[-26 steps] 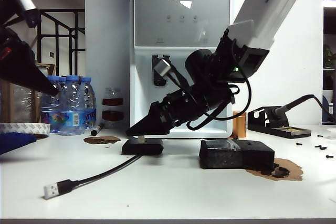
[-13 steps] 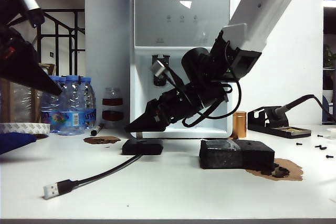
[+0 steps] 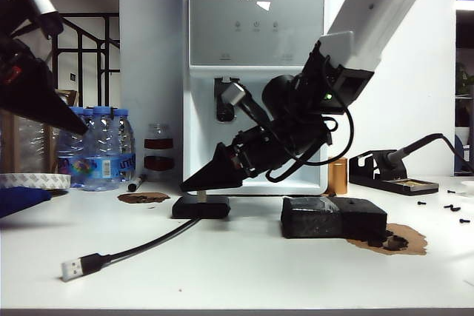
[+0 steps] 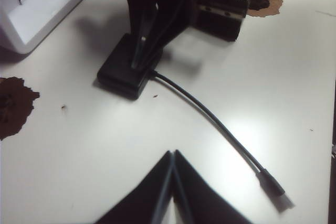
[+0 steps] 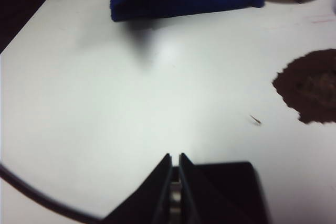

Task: Take the USB flash drive out of the black sponge and insert it into the slot on top of the black USB adpator box.

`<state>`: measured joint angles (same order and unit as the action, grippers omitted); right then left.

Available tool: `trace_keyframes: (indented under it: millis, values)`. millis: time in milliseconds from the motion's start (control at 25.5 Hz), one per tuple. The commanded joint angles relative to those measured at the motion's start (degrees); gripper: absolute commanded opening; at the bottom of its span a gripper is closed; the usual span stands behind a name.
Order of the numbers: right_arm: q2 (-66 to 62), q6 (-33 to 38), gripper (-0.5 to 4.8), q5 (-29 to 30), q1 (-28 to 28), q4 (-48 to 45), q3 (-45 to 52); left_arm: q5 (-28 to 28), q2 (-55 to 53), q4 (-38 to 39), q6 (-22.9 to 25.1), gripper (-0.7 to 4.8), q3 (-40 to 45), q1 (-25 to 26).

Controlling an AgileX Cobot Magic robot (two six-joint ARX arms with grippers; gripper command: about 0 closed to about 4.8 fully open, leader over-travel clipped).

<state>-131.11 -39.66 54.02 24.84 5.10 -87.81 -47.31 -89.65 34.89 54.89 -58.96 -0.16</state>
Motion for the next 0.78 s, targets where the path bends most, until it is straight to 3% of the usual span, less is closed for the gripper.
trace_keyframes:
  millis: [39, 783]
  values:
    - [0.0, 0.0, -0.01, -0.1, 0.5, -2.0, 0.0, -0.3, 0.0, -0.3, -0.1, -0.04, 0.0, 0.0]
    - [-0.1, -6.1, -0.01, -13.1, 0.7, -4.0, -0.3, -0.4, 0.0, -0.3, -1.0, -0.04, 0.0, 0.0]
